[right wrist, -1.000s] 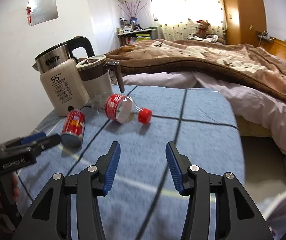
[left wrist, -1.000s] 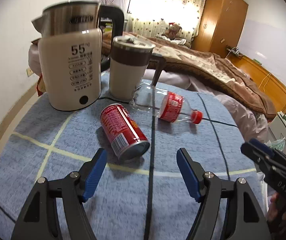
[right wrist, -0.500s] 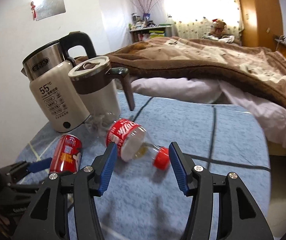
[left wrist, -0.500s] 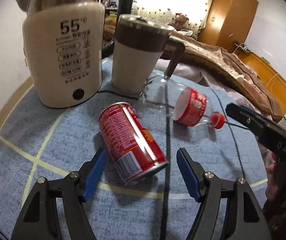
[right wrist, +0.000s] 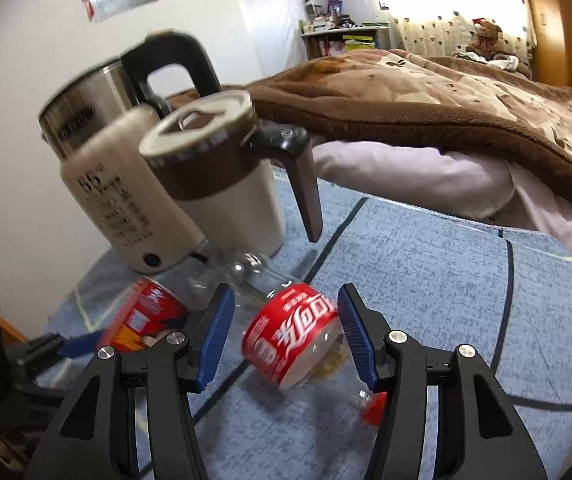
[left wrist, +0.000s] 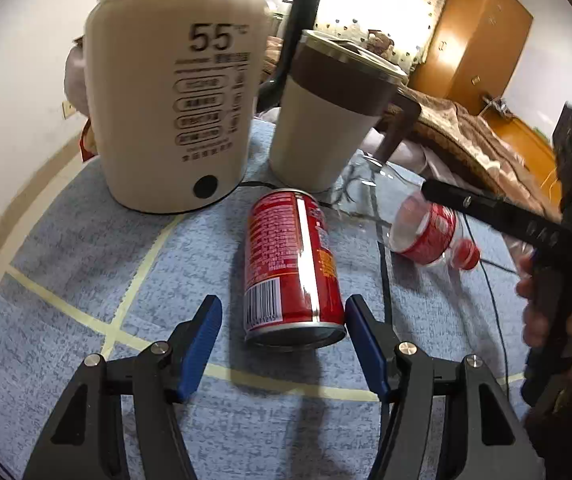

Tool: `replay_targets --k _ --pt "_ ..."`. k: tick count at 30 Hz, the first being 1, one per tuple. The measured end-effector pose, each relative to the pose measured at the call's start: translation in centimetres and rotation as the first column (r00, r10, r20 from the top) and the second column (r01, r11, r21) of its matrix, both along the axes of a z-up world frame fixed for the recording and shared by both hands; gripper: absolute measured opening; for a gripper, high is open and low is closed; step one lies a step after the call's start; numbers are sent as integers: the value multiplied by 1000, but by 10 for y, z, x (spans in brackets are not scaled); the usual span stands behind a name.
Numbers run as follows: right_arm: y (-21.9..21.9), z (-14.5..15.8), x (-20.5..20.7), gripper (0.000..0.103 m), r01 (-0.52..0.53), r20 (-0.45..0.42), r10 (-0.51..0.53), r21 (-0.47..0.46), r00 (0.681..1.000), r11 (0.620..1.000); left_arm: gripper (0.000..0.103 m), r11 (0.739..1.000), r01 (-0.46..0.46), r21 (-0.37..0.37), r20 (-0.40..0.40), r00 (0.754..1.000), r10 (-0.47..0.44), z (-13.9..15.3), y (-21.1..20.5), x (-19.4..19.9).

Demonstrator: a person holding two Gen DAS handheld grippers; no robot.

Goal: Collect trash
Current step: 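Grasp the red soda can with the left tool while the right tool grasps the Coca-Cola bottle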

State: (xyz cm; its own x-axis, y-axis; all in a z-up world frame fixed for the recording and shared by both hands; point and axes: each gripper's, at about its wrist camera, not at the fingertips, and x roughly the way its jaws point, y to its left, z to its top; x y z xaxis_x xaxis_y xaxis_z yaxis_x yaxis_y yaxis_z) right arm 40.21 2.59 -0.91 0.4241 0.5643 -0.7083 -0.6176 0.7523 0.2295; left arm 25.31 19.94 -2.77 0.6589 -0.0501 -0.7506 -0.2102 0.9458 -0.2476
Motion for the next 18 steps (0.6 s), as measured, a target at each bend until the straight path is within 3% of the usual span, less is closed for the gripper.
replay_targets --k 6,12,18 --pt "9 -2 -14 63 -87 30 91 -104 995 991 66 1000 -1 -2 13 1000 1 0 7 6" --pt "17 -8 -20 68 -107 57 120 -195 991 975 68 1000 24 13 1 1000 -24 -1 4 16" --pt "19 -10 -17 70 -98 44 109 -202 993 975 69 1000 30 3 -14 999 -30 -3 2 25"
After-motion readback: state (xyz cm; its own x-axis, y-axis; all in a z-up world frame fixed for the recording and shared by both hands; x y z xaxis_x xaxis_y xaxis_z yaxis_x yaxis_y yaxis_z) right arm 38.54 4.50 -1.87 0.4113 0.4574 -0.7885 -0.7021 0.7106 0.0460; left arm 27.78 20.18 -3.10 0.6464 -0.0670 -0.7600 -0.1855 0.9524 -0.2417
